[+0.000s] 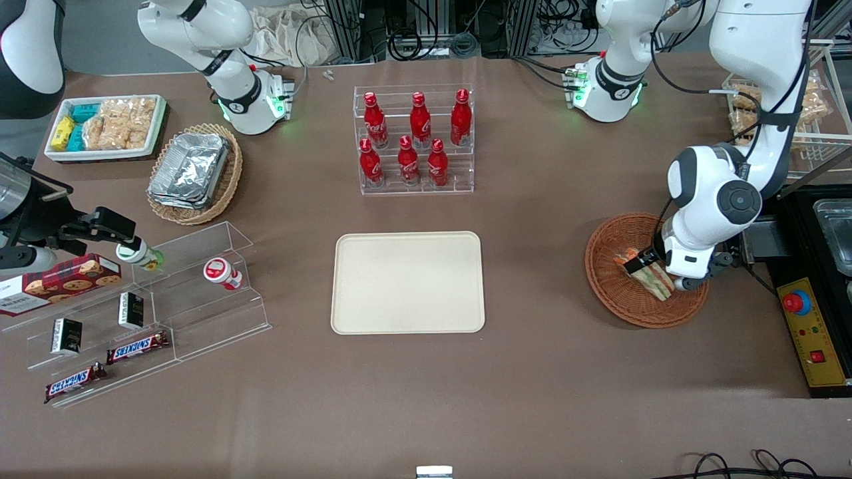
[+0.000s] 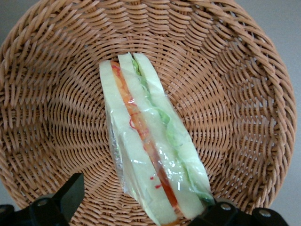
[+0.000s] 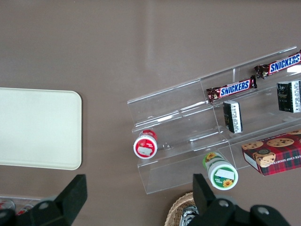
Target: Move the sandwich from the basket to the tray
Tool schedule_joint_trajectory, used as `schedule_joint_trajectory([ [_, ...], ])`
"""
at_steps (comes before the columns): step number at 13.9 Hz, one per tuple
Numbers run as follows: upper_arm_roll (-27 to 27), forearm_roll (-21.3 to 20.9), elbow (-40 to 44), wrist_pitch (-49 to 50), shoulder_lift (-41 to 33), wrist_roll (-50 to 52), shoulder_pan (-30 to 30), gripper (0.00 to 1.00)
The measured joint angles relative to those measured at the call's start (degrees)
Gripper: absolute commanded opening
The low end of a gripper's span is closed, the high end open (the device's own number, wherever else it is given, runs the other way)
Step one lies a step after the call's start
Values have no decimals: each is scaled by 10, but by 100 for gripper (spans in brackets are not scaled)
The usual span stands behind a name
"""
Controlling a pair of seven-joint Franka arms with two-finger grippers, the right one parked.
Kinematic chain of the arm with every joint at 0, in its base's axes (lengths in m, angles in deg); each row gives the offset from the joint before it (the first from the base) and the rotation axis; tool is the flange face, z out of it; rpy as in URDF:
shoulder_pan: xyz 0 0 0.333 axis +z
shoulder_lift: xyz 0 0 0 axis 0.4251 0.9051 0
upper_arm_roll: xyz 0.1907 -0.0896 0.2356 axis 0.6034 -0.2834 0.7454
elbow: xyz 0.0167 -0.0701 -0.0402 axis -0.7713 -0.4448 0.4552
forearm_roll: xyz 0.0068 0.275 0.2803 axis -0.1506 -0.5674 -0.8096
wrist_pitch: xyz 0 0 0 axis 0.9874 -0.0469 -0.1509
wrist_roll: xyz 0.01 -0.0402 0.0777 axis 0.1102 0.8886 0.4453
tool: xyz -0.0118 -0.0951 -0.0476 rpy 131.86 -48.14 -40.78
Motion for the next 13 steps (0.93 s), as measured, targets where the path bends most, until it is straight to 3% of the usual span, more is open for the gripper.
schedule_joint_trajectory([
  [5,-1,0,13,17,-5,23,0,100],
  [9,-4,-5,64,123,-31,19,-1,100],
  [13,-6,-6,115,259,-92,-88,-1,99],
])
